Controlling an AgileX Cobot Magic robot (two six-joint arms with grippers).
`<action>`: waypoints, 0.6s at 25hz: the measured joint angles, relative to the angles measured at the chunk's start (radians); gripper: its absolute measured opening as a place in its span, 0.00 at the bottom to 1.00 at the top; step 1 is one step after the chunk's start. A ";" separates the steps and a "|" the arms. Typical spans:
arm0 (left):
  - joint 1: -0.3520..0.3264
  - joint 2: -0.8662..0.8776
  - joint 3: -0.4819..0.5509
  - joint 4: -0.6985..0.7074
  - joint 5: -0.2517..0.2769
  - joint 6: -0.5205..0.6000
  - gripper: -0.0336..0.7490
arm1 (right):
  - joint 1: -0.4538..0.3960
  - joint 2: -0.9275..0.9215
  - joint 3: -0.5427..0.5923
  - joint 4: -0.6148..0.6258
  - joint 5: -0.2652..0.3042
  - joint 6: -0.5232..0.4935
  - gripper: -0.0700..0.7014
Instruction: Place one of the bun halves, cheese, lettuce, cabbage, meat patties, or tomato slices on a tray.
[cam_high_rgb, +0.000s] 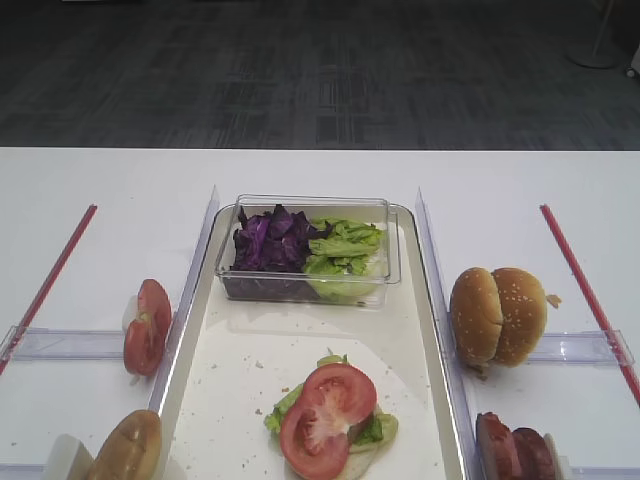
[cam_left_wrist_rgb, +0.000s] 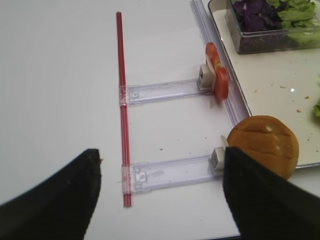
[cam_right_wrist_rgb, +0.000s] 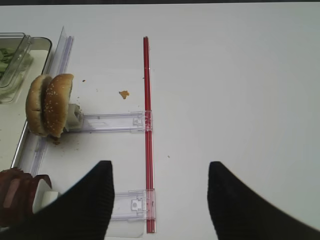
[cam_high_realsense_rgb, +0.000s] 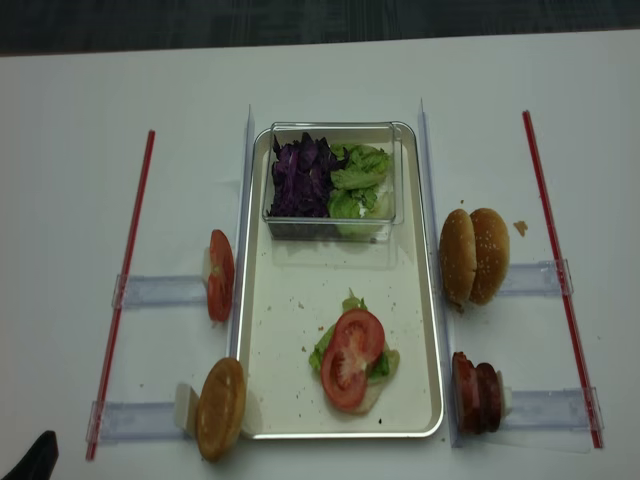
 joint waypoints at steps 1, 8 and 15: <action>0.000 0.000 0.000 0.000 0.000 0.007 0.65 | 0.000 0.000 0.000 0.000 0.000 0.000 0.67; 0.000 0.000 0.000 0.000 0.000 0.007 0.65 | 0.000 0.000 0.000 0.000 0.000 0.000 0.67; 0.000 0.000 0.000 0.000 0.000 0.000 0.65 | 0.000 0.000 0.000 0.000 0.000 0.000 0.67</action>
